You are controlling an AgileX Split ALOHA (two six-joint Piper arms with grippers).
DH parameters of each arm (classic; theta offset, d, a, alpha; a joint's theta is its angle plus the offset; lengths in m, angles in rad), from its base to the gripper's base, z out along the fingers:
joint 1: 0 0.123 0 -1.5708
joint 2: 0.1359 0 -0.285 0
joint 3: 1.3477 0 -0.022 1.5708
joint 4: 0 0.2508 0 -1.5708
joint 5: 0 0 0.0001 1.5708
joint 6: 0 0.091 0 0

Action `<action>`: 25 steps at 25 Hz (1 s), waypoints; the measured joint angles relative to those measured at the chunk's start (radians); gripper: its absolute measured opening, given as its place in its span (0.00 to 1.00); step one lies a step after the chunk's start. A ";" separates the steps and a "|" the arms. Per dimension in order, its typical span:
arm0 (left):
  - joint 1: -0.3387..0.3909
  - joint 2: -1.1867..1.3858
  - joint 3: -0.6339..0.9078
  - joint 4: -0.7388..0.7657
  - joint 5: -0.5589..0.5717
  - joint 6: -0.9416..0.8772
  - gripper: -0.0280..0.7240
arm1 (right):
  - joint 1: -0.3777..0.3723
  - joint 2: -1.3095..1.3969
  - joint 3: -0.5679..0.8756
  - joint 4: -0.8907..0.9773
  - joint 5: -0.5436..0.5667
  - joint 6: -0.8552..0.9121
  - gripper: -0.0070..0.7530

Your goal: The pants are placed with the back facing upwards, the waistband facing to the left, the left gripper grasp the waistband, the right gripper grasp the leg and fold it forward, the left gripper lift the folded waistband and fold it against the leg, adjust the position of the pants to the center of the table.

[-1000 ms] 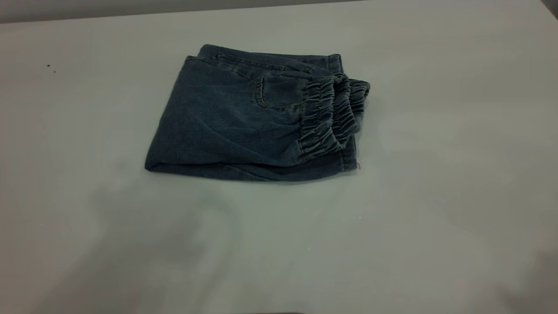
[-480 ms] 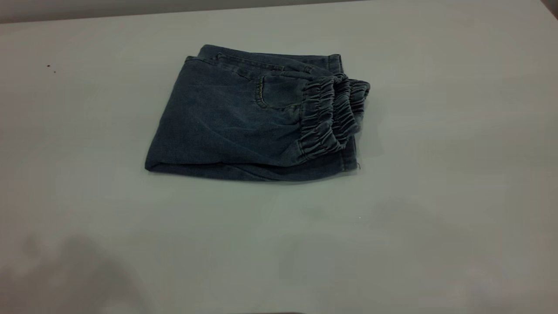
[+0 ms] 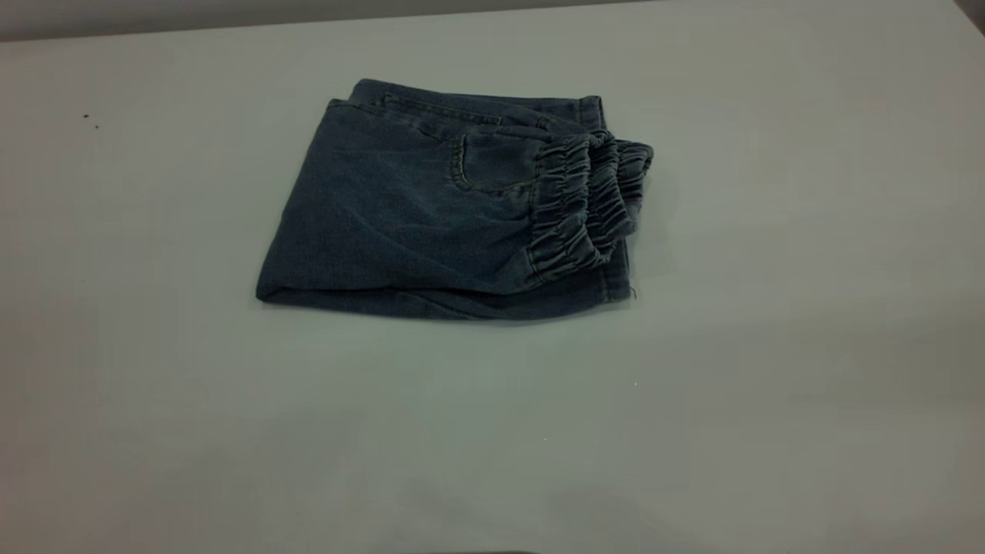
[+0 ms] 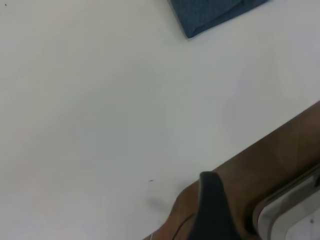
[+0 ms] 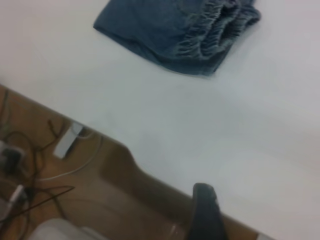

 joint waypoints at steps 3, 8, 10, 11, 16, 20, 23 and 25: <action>0.000 -0.058 0.030 0.000 0.000 0.000 0.66 | 0.000 -0.073 0.052 -0.068 -0.031 0.004 0.58; 0.000 -0.110 0.069 0.000 -0.005 0.000 0.66 | 0.000 -0.168 0.110 -0.206 -0.066 0.081 0.58; 0.000 -0.113 0.086 0.000 -0.006 0.000 0.66 | 0.000 -0.194 0.128 -0.235 -0.066 0.102 0.58; 0.000 -0.114 0.098 0.000 -0.007 0.000 0.66 | 0.000 -0.205 0.136 -0.242 -0.066 0.106 0.58; 0.000 -0.114 0.163 -0.010 -0.066 0.001 0.66 | 0.000 -0.245 0.153 -0.269 -0.073 0.118 0.58; 0.000 -0.114 0.224 -0.041 -0.107 0.001 0.66 | 0.000 -0.265 0.155 -0.272 -0.076 0.120 0.58; 0.000 -0.114 0.245 -0.088 -0.105 0.001 0.66 | 0.000 -0.271 0.155 -0.272 -0.077 0.123 0.58; 0.000 -0.114 0.245 -0.113 -0.100 0.001 0.66 | 0.000 -0.272 0.155 -0.272 -0.078 0.124 0.58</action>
